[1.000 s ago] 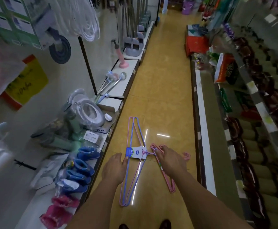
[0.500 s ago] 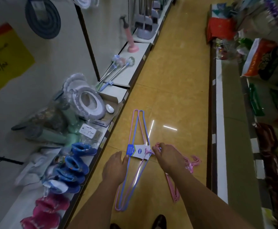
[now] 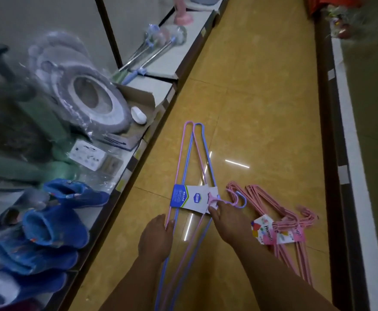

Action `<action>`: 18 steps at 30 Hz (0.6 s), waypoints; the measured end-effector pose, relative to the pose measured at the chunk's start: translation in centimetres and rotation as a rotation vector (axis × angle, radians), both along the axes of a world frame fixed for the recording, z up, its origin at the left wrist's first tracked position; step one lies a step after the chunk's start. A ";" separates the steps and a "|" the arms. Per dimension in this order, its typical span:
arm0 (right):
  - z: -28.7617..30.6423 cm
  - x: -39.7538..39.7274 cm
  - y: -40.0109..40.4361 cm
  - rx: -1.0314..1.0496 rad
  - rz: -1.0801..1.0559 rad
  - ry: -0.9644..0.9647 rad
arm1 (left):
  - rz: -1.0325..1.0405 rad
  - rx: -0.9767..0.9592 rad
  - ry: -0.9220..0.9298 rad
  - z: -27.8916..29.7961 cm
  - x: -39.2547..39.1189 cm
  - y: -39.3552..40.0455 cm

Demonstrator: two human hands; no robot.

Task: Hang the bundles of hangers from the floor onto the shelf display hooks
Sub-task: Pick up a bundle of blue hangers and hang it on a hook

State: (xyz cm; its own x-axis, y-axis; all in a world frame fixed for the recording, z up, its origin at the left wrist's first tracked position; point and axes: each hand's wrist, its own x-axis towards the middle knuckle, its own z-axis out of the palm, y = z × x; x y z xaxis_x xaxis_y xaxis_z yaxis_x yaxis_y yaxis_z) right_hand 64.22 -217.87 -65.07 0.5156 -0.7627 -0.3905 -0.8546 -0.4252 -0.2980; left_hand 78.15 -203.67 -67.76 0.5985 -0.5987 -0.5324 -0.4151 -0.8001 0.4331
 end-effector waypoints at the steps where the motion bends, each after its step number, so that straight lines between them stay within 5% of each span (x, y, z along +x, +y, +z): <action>1: -1.9 0.1 0.1 0.000 -0.004 0.000 | 0.003 0.006 0.008 -1.8 0.1 0.1; 9: -14.7 1.4 1.2 0.117 -0.043 0.061 | 0.008 0.038 0.067 -14.5 0.6 0.5; 18: -21.9 3.6 2.2 0.380 -0.474 -0.152 | 0.019 0.090 0.162 -21.0 0.7 0.4</action>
State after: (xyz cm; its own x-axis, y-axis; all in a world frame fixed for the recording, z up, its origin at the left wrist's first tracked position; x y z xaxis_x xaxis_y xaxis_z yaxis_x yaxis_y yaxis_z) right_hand 67.77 -215.69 -86.92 0.2264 -0.7441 -0.6285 -0.8604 0.1497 -0.4872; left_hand 78.80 -203.22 -88.72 0.5111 -0.5336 -0.6738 -0.3300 -0.8457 0.4194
